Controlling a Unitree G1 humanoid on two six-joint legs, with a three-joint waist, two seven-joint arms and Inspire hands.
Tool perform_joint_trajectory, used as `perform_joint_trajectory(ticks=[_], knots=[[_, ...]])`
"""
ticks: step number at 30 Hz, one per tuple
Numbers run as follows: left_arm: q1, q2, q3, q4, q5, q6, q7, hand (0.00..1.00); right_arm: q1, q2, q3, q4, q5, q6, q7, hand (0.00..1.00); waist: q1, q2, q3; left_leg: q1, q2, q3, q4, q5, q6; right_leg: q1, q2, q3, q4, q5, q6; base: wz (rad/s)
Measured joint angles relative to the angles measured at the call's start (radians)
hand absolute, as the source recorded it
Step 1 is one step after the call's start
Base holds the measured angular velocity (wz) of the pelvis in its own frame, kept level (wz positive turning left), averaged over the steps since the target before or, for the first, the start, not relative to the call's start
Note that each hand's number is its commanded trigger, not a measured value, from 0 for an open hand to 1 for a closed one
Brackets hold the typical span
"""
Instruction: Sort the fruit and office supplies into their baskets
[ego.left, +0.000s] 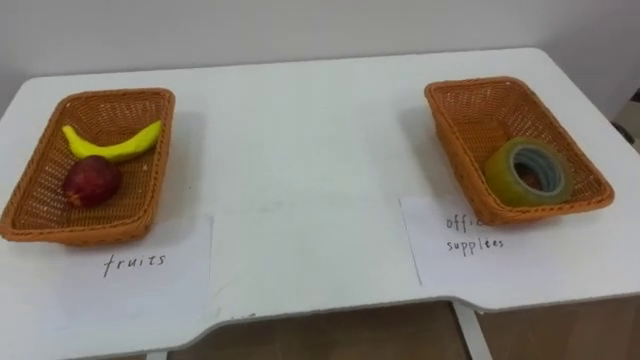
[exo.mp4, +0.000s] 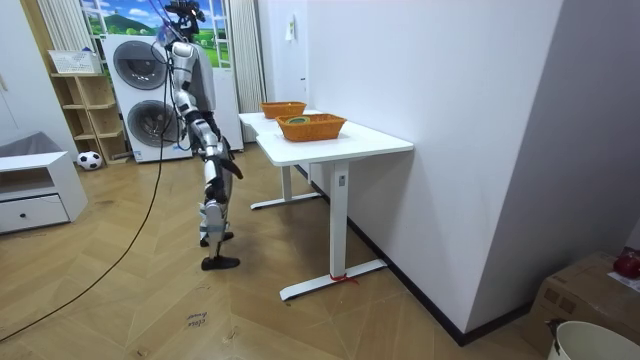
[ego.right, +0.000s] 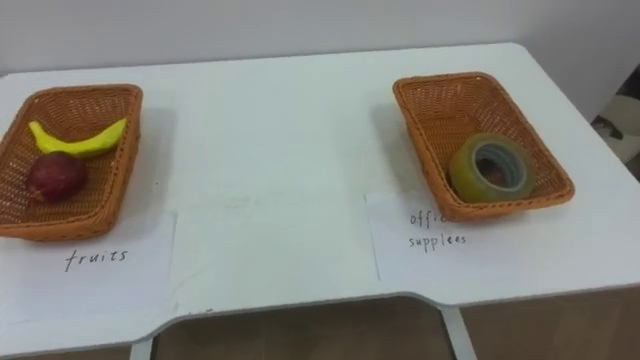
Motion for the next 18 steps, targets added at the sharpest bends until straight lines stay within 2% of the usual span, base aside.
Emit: perform_joint_trajectory(ticks=[3, 6, 8, 10, 13, 18], knots=[[0.007, -0.004, -0.015, 0.000, 0.000, -0.007, -0.003, 0.00, -0.014, 0.001, 0.075, 0.023, -0.055, -0.007, 0.040, 0.00, 0.011, 0.011, 0.0006, 0.000, 0.000, -0.005, 0.000, -0.001, -0.001, 0.002, 0.001, -0.003, 0.000, 0.000, 0.000, 0.04], [-0.002, -0.006, -0.015, 0.000, 0.001, -0.013, -0.002, 0.00, -0.025, 0.009, 0.099, 0.053, -0.087, -0.007, 0.087, 0.00, 0.012, 0.016, 0.0010, -0.001, -0.001, -0.030, 0.000, -0.001, -0.001, 0.017, 0.000, -0.031, -0.001, 0.000, 0.000, 0.17], [-0.005, -0.013, -0.015, 0.000, 0.001, -0.024, -0.001, 0.00, -0.032, 0.010, 0.145, 0.087, -0.096, -0.007, 0.126, 0.00, 0.031, 0.018, 0.0012, -0.001, 0.000, -0.030, 0.000, -0.001, -0.001, 0.017, 0.000, -0.047, -0.001, 0.000, 0.000, 0.05], [-0.005, -0.020, -0.015, 0.000, 0.001, -0.024, -0.001, 0.00, -0.037, 0.011, 0.170, 0.104, -0.094, -0.006, 0.160, 0.00, 0.036, 0.018, 0.0015, -0.001, 0.001, -0.030, 0.000, -0.001, -0.001, 0.018, -0.002, -0.060, -0.001, 0.000, 0.000, 0.00], [-0.008, -0.020, -0.015, -0.001, 0.001, -0.025, 0.002, 0.00, -0.037, 0.012, 0.205, 0.114, -0.095, -0.005, 0.207, 0.00, 0.052, 0.017, 0.0024, -0.003, 0.000, -0.042, 0.000, -0.001, -0.001, 0.018, -0.002, -0.060, -0.001, 0.000, 0.000, 0.01], [-0.008, -0.020, -0.015, 0.000, 0.002, -0.027, 0.003, 0.00, -0.063, 0.011, 0.228, 0.168, -0.095, -0.005, 0.288, 0.00, 0.053, 0.014, 0.0037, -0.004, -0.001, -0.048, 0.002, -0.001, -0.001, 0.023, -0.001, -0.062, -0.001, 0.000, 0.000, 0.05]])
